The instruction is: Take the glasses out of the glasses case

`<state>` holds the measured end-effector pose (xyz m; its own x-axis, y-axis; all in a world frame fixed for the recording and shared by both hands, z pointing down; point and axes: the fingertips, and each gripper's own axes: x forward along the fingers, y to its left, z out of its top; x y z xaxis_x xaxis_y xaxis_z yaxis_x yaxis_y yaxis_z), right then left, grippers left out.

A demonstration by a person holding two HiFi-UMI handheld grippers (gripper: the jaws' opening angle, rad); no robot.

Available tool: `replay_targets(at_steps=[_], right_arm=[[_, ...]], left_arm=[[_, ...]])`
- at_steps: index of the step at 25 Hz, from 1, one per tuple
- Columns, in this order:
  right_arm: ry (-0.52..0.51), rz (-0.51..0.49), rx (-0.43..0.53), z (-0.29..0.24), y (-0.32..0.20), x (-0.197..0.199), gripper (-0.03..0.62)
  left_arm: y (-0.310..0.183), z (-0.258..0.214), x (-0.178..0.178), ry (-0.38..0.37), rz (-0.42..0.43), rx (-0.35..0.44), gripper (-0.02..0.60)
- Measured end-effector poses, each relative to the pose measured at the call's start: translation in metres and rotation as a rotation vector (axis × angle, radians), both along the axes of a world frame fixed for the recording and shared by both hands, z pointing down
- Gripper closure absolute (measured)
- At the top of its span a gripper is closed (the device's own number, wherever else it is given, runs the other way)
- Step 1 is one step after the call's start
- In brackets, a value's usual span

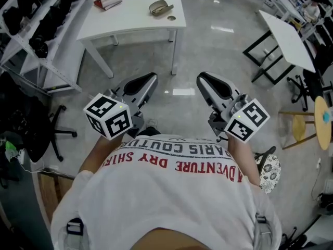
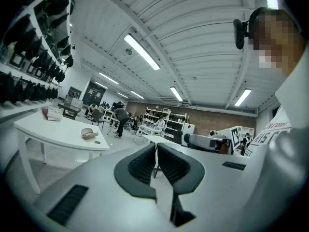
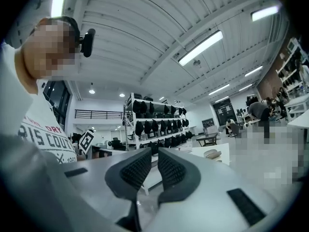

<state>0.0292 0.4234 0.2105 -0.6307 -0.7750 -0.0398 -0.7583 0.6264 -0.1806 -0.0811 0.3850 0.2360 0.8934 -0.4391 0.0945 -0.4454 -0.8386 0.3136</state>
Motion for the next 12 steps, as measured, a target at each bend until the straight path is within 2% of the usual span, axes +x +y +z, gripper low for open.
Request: replay_targets(at_steps=[3,6,9,12], right_arm=[[0.006,0.011,-0.013,0.007,-0.005,0.007,0.562],[0.013,0.009,-0.033,0.016,-0.014,0.011,0.507],[0.030,0.013,-0.042,0.025,-0.026,0.014,0.493],[0.057,0.003,-0.043,0.031,-0.037,0.011,0.444]], left_arm=[[-0.004,0.004,0.001,-0.003,-0.003,-0.006,0.546],[-0.012,0.010,0.002,-0.009,-0.011,-0.017,0.546],[-0.023,0.016,0.001,-0.013,-0.021,-0.022,0.546],[-0.035,0.020,0.000,-0.016,-0.024,-0.024,0.546]])
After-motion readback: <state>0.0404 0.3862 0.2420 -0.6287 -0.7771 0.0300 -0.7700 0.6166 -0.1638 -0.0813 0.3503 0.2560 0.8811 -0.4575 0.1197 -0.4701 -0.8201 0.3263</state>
